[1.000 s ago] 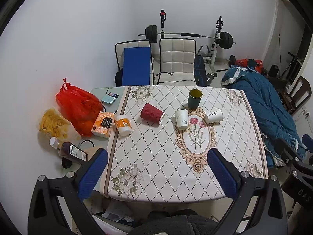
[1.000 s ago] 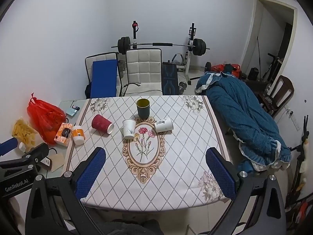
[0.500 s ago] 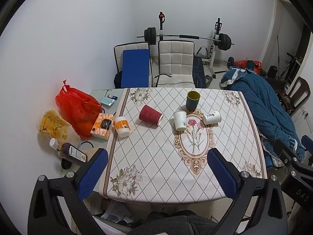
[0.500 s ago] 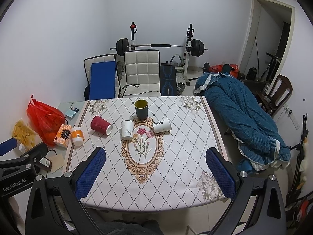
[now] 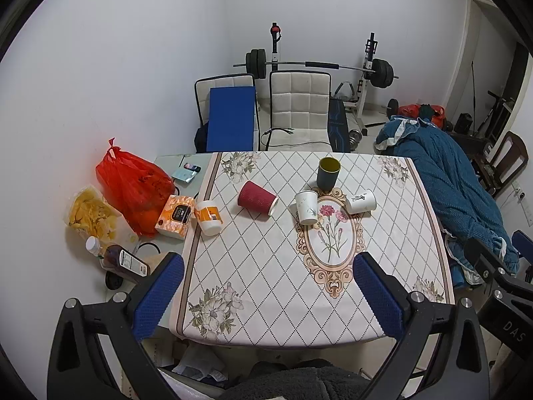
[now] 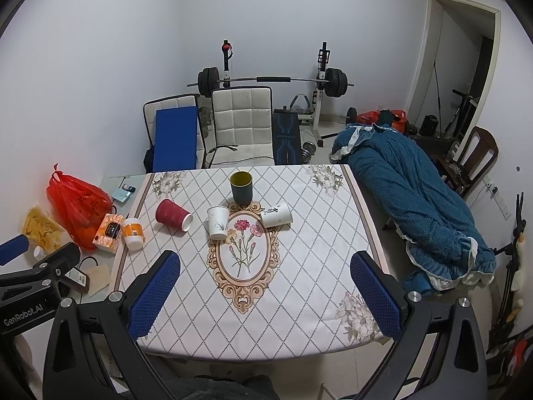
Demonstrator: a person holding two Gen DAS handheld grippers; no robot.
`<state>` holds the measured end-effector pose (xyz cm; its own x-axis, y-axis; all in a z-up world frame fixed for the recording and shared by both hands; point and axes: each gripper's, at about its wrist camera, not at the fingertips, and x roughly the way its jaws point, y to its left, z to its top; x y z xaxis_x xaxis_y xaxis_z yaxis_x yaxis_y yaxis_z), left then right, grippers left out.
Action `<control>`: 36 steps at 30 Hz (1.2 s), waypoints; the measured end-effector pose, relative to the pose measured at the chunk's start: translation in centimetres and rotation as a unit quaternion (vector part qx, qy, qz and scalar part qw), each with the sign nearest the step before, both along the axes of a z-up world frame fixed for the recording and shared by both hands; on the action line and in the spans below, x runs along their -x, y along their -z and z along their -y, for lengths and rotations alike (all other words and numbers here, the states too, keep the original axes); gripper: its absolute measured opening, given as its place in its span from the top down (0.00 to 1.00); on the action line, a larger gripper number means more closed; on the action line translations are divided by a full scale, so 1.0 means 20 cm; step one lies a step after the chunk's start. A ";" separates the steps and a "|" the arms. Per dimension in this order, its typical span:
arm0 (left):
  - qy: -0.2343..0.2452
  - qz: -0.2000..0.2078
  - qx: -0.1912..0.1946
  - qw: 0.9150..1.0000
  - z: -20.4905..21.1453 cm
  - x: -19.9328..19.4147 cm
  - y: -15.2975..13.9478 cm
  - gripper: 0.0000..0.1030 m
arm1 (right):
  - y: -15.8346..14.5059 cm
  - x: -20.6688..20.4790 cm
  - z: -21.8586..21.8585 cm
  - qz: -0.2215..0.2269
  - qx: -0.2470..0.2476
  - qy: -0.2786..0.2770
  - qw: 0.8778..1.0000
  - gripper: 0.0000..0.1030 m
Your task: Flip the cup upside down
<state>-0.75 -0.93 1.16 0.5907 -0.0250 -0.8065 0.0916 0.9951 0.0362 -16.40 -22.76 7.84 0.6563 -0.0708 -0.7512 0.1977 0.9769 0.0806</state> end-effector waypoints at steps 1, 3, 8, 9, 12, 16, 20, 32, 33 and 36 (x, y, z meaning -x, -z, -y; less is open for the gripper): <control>0.000 0.000 0.000 1.000 0.00 0.00 0.00 0.00 | 0.00 0.00 0.00 0.001 0.001 0.000 1.000 0.00; -0.001 0.000 0.001 1.000 0.00 0.00 0.00 0.00 | 0.00 0.00 0.00 0.001 -0.001 0.000 1.000 0.00; -0.001 0.001 0.001 1.000 0.00 0.00 -0.01 0.00 | -0.02 0.00 0.00 0.002 -0.001 0.000 1.000 0.00; -0.001 0.001 0.000 1.000 0.00 0.00 0.00 0.00 | -0.02 0.00 0.00 0.002 -0.002 0.000 1.000 0.00; -0.001 0.000 0.001 1.000 0.00 0.00 -0.01 0.00 | -0.02 0.00 -0.01 0.002 -0.002 0.000 1.000 0.00; 0.000 0.000 0.001 1.000 0.01 0.00 -0.01 0.00 | -0.04 -0.01 -0.01 0.004 -0.004 0.000 1.000 0.00; -0.001 0.001 0.000 1.000 0.01 0.00 -0.01 0.00 | -0.05 -0.01 -0.02 0.003 -0.002 0.000 1.000 0.00; -0.003 0.003 0.001 1.000 0.02 -0.02 -0.04 0.00 | -0.06 -0.02 -0.03 0.003 -0.004 -0.001 1.000 0.00; -0.003 0.003 0.002 1.000 0.02 -0.02 -0.04 0.00 | -0.07 -0.03 -0.03 0.003 -0.004 -0.002 1.000 0.00; -0.003 0.003 0.002 1.000 0.02 -0.02 -0.04 0.00 | -0.07 -0.05 -0.03 0.002 -0.007 -0.002 1.000 0.00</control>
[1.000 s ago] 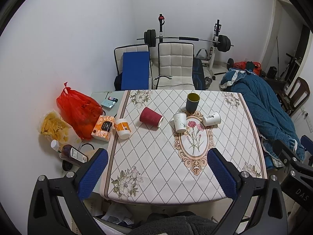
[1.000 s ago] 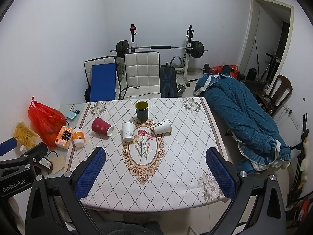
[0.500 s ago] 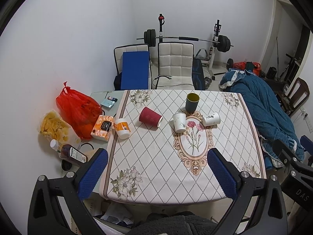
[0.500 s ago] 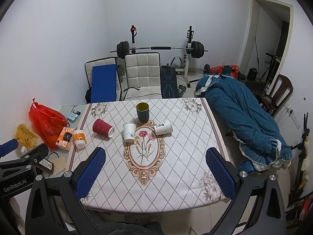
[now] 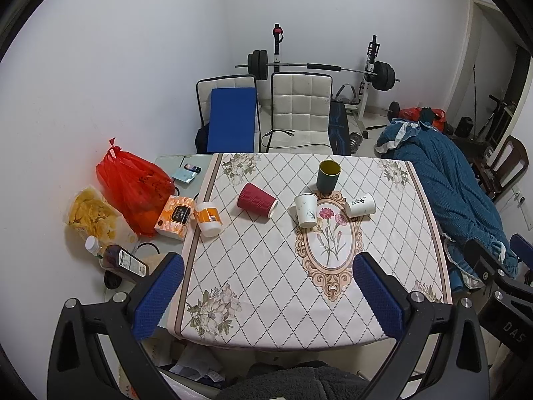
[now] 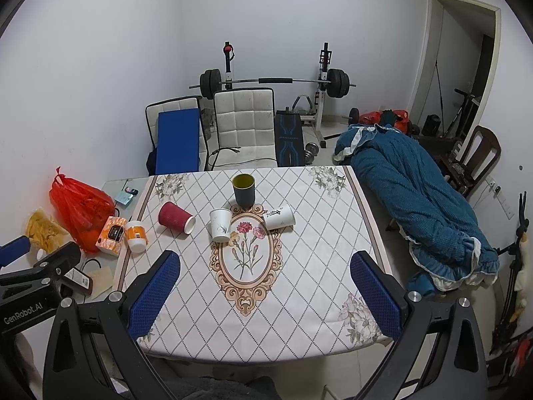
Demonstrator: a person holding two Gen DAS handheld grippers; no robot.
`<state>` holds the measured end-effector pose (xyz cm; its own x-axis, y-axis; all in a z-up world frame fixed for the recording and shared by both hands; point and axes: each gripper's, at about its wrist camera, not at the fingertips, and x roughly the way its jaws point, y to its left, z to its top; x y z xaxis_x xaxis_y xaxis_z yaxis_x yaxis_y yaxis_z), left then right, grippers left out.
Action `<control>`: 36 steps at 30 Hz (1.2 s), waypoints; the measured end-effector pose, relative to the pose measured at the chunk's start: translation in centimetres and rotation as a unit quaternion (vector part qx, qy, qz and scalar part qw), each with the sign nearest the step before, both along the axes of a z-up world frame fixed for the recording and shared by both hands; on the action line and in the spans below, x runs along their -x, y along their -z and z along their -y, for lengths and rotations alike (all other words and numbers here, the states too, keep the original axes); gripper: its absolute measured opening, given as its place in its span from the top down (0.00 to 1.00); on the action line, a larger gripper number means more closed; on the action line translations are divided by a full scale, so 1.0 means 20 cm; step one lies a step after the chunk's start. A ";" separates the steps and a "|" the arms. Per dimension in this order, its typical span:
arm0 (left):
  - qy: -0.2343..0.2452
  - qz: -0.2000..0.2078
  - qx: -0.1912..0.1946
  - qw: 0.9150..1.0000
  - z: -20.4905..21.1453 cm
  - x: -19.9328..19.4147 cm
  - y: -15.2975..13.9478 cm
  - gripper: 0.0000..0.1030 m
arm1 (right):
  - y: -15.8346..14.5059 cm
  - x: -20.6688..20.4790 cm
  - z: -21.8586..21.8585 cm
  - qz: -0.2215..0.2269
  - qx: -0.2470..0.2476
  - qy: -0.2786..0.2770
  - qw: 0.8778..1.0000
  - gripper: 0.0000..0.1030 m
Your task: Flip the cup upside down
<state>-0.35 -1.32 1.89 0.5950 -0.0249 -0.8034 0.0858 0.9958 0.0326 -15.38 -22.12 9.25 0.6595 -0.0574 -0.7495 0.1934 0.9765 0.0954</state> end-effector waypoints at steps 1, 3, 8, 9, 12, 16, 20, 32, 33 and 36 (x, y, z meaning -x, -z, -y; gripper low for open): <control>0.000 -0.001 -0.001 1.000 0.00 -0.01 0.00 0.00 | 0.01 0.00 0.01 0.000 -0.001 0.000 1.000 0.00; -0.004 -0.004 0.000 1.000 0.01 -0.02 0.02 0.00 | 0.01 -0.01 0.02 -0.001 -0.004 0.000 1.000 0.00; -0.017 -0.022 -0.008 1.000 0.03 -0.08 0.13 0.00 | 0.13 -0.03 0.08 -0.014 -0.014 0.001 1.000 0.00; -0.020 -0.027 -0.008 0.999 0.04 -0.09 0.17 0.00 | 0.15 -0.05 0.09 -0.020 -0.016 0.001 1.000 0.00; -0.031 -0.048 -0.016 0.998 0.06 -0.14 0.29 0.00 | 0.28 -0.10 0.13 -0.042 -0.020 -0.001 0.999 0.00; -0.046 -0.077 -0.027 0.996 0.08 -0.19 0.47 0.00 | 0.52 -0.18 0.18 -0.084 -0.021 -0.004 0.996 0.00; -0.064 -0.100 -0.037 0.992 0.10 -0.27 0.63 0.00 | 0.77 -0.24 0.24 -0.127 -0.032 -0.012 0.991 0.00; -0.078 -0.160 -0.051 0.983 0.08 -0.57 0.97 0.00 | 1.28 -0.49 0.24 -0.210 -0.019 -0.026 0.977 0.00; -0.076 -0.166 -0.053 0.982 0.07 -0.61 1.00 0.00 | 1.32 -0.52 0.23 -0.215 -0.019 -0.025 0.976 0.00; -0.074 -0.177 -0.053 0.980 0.06 -0.74 1.08 0.00 | 1.42 -0.62 0.20 -0.236 -0.022 -0.027 0.971 0.00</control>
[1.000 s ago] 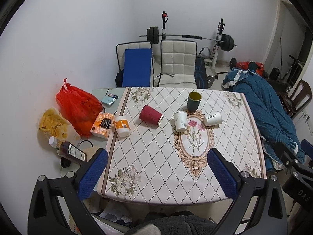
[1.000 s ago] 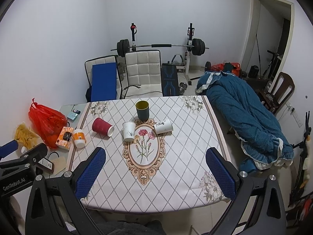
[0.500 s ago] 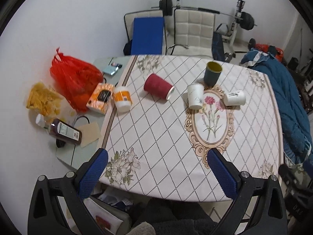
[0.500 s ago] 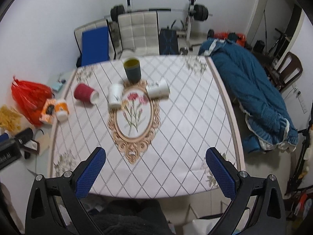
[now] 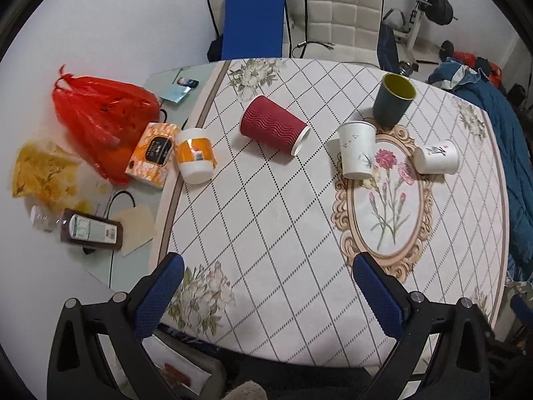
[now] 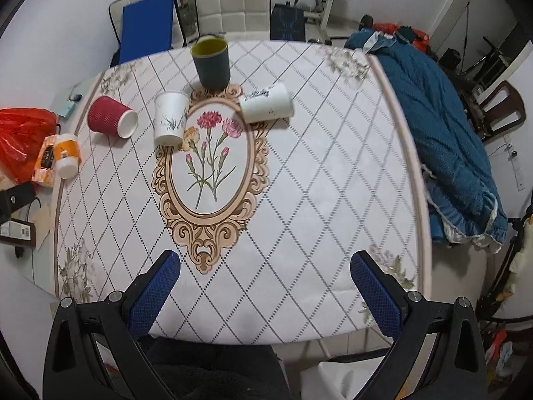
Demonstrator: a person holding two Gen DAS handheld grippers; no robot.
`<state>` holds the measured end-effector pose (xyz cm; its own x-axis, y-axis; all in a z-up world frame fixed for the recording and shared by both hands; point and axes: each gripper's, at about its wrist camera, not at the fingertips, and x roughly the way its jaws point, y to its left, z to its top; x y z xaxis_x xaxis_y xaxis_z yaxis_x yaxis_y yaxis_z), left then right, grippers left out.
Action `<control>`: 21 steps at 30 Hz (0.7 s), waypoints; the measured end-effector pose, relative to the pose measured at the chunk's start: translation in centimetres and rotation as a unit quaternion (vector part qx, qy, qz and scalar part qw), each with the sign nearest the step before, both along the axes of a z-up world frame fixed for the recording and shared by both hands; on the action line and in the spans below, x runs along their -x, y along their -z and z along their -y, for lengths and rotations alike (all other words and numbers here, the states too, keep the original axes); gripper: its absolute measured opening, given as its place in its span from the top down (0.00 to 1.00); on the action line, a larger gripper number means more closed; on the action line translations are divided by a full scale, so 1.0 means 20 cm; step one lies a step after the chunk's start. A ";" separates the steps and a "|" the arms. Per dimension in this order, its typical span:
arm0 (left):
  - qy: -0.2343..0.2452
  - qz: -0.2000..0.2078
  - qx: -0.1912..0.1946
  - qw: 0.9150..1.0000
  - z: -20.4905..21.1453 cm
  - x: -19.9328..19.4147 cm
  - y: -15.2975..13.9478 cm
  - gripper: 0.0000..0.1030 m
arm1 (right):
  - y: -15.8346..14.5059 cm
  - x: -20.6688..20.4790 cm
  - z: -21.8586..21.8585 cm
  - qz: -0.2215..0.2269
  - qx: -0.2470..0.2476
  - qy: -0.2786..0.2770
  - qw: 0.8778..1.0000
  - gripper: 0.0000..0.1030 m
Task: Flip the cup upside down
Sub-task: 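Move the left gripper toward the red ribbed cup lying on its side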
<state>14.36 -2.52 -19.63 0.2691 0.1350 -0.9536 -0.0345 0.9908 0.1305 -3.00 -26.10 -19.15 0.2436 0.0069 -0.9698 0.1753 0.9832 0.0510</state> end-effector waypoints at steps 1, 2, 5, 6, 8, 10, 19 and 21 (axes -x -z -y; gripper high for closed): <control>0.000 -0.006 0.001 1.000 0.00 -0.04 0.03 0.00 | 0.03 -0.03 -0.01 -0.005 0.000 -0.001 1.000 0.00; 0.000 -0.012 0.003 1.000 -0.01 -0.08 0.05 0.00 | 0.07 -0.07 -0.03 -0.014 0.002 -0.003 1.000 0.00; -0.002 -0.027 0.005 1.000 -0.03 -0.22 0.13 0.00 | 0.17 -0.18 -0.08 -0.034 0.007 -0.008 0.999 0.00; -0.003 -0.030 0.007 1.000 -0.04 -0.26 0.15 0.00 | 0.19 -0.21 -0.09 -0.039 0.009 -0.009 0.999 0.00; -0.006 -0.035 0.008 0.999 -0.05 -0.33 0.18 0.00 | 0.25 -0.28 -0.11 -0.051 0.011 -0.012 0.999 0.00; -0.009 -0.040 0.010 0.999 -0.07 -0.41 0.22 0.00 | 0.29 -0.34 -0.14 -0.058 0.015 -0.015 0.998 0.00; -0.030 -0.058 0.036 0.997 -0.14 -0.70 0.35 0.00 | 0.44 -0.58 -0.23 -0.080 0.033 -0.030 0.996 0.00; -0.038 -0.061 0.046 0.996 -0.15 -0.75 0.38 0.00 | 0.46 -0.63 -0.24 -0.083 0.035 -0.029 0.996 0.00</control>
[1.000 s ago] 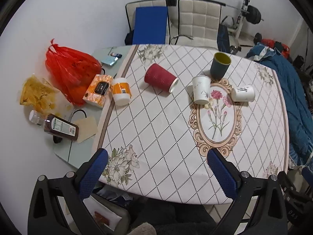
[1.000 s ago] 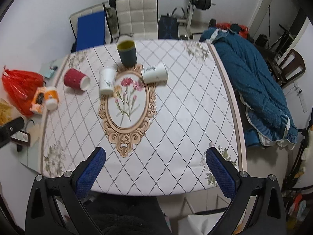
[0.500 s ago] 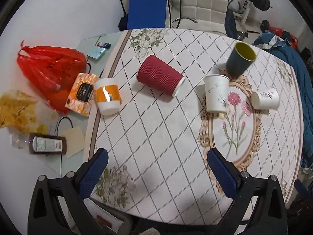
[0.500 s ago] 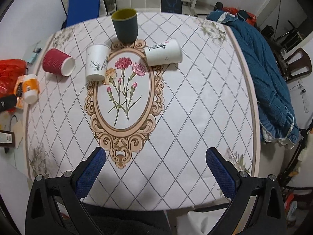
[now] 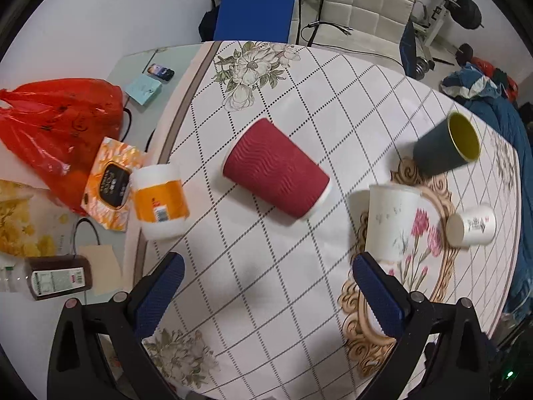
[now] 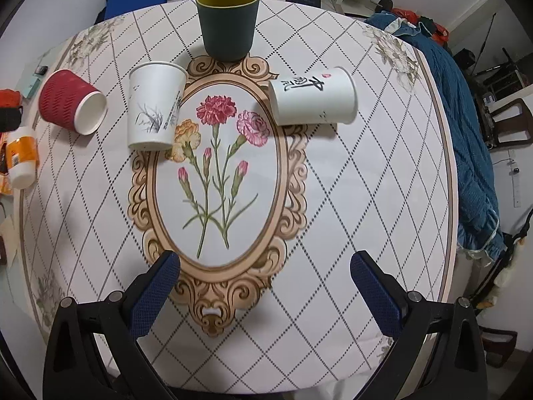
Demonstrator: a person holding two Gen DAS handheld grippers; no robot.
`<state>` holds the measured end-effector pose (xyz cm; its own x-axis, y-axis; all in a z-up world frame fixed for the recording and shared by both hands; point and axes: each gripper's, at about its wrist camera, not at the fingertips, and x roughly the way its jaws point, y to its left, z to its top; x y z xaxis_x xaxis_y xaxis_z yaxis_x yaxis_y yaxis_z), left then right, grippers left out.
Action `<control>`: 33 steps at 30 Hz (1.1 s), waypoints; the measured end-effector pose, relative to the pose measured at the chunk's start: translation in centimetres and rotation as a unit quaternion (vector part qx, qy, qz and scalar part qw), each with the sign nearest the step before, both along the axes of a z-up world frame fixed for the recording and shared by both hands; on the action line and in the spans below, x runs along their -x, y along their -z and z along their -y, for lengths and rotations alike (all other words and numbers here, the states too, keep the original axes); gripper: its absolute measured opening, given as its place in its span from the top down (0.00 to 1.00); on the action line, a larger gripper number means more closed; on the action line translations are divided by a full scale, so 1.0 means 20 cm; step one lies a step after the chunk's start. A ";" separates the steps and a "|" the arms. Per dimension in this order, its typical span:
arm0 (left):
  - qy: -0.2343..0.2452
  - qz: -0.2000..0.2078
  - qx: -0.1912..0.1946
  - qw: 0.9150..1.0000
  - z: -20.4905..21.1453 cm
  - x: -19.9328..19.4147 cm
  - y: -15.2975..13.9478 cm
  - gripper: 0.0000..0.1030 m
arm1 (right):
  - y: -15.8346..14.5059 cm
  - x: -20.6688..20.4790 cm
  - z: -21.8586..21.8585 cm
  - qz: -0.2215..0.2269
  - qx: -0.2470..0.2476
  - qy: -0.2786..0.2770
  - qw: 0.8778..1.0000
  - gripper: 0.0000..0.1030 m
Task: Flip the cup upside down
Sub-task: 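Move the left gripper toward the red ribbed cup lying on its side, then grasp the red cup with the left gripper and lift it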
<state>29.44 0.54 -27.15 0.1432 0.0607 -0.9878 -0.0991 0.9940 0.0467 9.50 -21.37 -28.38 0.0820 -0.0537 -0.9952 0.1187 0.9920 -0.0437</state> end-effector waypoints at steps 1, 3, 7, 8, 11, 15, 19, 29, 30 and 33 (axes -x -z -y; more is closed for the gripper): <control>-0.003 -0.001 0.004 1.000 0.00 -0.02 0.01 0.00 | 0.01 -0.02 0.00 -0.002 0.002 0.001 1.000 0.00; -0.011 -0.004 0.011 1.000 -0.02 -0.08 0.03 0.00 | 0.03 -0.06 0.00 -0.005 0.006 0.003 1.000 0.00; -0.038 -0.024 0.045 0.998 -0.06 -0.19 0.11 0.00 | 0.07 -0.12 -0.01 -0.013 0.014 0.010 1.000 0.00; -0.046 -0.030 0.058 0.997 -0.07 -0.21 0.13 0.00 | 0.09 -0.13 -0.01 -0.015 0.017 0.010 1.000 0.00; -0.077 -0.055 0.104 0.990 -0.11 -0.27 0.21 0.00 | 0.12 -0.17 -0.03 -0.023 0.022 0.010 0.999 0.00; -0.120 -0.081 0.151 0.978 -0.17 -0.32 0.30 0.00 | 0.17 -0.20 -0.05 -0.034 0.030 0.009 0.999 0.00; -0.167 -0.102 0.198 0.960 -0.23 -0.36 0.39 0.00 | 0.21 -0.22 -0.06 -0.043 0.034 0.014 0.998 0.00; -0.232 -0.123 0.236 0.935 -0.34 -0.44 0.54 0.00 | 0.29 -0.27 -0.07 -0.067 0.042 0.015 0.997 0.00; -0.233 -0.125 0.233 0.936 -0.35 -0.45 0.56 0.00 | 0.30 -0.28 -0.08 -0.068 0.044 0.014 0.997 0.00; -0.224 -0.128 0.217 0.941 -0.35 -0.47 0.59 0.09 | 0.31 -0.29 -0.09 -0.073 0.050 0.011 0.996 0.00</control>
